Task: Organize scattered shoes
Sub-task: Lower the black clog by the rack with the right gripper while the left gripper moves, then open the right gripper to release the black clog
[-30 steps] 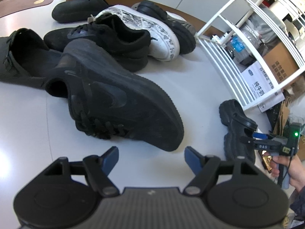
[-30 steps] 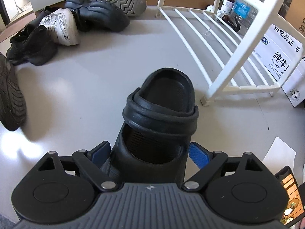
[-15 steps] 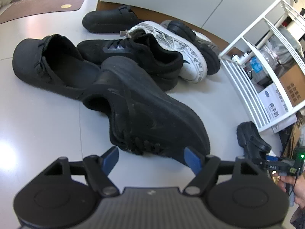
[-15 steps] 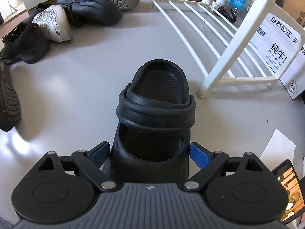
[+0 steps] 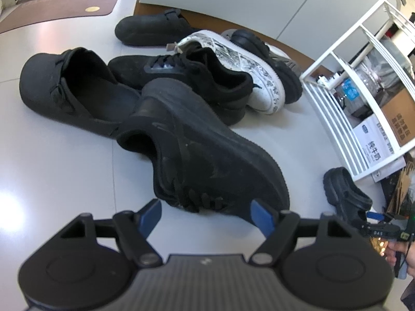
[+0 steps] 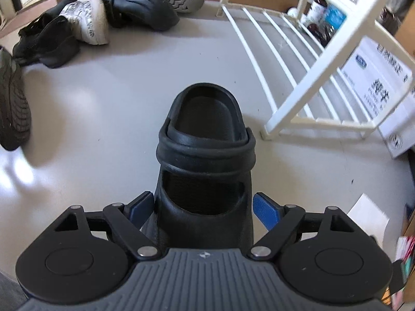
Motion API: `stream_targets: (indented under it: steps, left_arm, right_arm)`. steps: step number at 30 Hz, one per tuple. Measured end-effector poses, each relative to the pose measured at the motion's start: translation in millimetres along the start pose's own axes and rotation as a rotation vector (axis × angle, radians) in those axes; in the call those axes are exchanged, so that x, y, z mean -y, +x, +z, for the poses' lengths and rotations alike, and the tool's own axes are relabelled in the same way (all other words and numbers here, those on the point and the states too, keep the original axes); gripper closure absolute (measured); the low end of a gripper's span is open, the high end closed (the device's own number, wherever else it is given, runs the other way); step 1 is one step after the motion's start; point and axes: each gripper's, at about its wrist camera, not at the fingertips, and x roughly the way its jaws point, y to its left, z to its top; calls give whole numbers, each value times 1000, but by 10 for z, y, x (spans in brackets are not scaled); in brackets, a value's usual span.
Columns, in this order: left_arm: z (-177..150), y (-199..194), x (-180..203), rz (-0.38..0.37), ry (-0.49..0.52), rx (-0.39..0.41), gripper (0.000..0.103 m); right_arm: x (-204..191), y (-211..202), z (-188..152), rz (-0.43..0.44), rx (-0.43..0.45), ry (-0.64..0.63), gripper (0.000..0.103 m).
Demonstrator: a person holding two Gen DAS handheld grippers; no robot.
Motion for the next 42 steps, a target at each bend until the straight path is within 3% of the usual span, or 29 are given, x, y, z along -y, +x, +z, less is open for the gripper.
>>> stream_targets:
  steps: [11,20,23,25,28,34,37,42]
  left_arm:
    - [123,-21,93,7,42,14,25]
    - [772,-78,530,43,202,22,24]
    - [1068,-21,717,55,233,36,22]
    - [1335,84,893,85,256,50,21]
    - [1639,277,1101,72,249,52,19]
    - [2040,813,1498,104,317,49,17]
    - [2195,1196,1686,139,344,-28,15]
    - [2401,1638,1862,189,342,-42,15]
  right_arm:
    - [-22,129,64,35,43,-69,15]
    - [27,96,58,40,33,-22,15]
    - [87,-61,63,65,94,42,16]
    - [106,-125,71,62,116,56,16]
    - [165,-228,84,86,149,94,16]
    - [265,-374,53,146,193,147,16]
    - [304,-422,35,167,207,161,16]
    - [389,-592,28,215,252,218,15]
